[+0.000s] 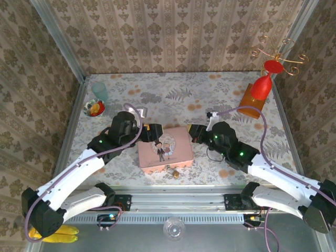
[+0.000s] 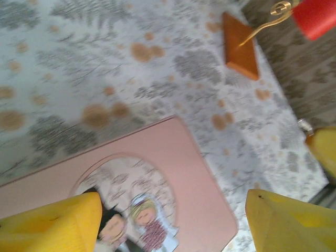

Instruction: Unlock the padlock with the key

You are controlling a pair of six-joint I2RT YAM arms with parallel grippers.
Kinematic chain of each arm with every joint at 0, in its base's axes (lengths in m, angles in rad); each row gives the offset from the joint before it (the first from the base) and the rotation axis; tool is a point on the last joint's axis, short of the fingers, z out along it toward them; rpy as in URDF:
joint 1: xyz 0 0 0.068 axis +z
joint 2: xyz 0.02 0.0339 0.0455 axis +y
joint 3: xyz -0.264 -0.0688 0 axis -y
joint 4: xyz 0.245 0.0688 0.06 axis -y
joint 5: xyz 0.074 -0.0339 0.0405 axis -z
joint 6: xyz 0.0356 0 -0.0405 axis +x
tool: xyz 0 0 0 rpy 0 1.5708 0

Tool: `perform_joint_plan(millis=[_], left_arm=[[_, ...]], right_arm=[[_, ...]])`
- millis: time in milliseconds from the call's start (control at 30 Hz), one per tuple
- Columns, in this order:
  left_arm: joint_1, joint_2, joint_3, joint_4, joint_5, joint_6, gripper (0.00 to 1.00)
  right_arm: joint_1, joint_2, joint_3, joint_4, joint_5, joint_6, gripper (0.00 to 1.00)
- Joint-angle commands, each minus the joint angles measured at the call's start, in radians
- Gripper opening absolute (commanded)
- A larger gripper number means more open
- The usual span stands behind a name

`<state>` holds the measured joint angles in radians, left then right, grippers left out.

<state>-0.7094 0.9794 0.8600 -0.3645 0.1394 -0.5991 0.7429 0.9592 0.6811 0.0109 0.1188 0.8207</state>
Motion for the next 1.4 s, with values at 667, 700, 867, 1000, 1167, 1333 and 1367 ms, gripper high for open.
perform_joint_plan(millis=[667, 700, 867, 1000, 1167, 1333, 1367], left_arm=[[-0.520, 0.110, 0.170, -0.695, -0.283, -0.402, 0.77], [-0.528, 0.121, 0.165, -0.682, -0.278, -0.419, 0.77], [-0.565, 0.196, 0.156, -0.648, -0.248, -0.484, 0.77], [-0.589, 0.247, 0.123, -0.588, -0.228, -0.528, 0.76], [-0.603, 0.289, 0.077, -0.506, -0.273, -0.580, 0.74], [-0.597, 0.336, 0.044, -0.433, -0.320, -0.594, 0.74], [-0.590, 0.347, 0.046, -0.431, -0.323, -0.592, 0.74]], right_arm=[[-0.107, -0.121, 0.032, -0.291, 0.116, -0.140, 0.00], [-0.112, -0.129, 0.023, -0.293, 0.114, -0.140, 0.00], [-0.135, -0.151, 0.005, -0.302, 0.090, -0.142, 0.00], [-0.146, -0.160, -0.004, -0.302, 0.075, -0.144, 0.00], [-0.151, -0.160, -0.010, -0.309, 0.051, -0.134, 0.00], [-0.156, -0.153, -0.039, -0.292, 0.055, -0.138, 0.00], [-0.159, -0.150, -0.037, -0.293, 0.050, -0.137, 0.00]])
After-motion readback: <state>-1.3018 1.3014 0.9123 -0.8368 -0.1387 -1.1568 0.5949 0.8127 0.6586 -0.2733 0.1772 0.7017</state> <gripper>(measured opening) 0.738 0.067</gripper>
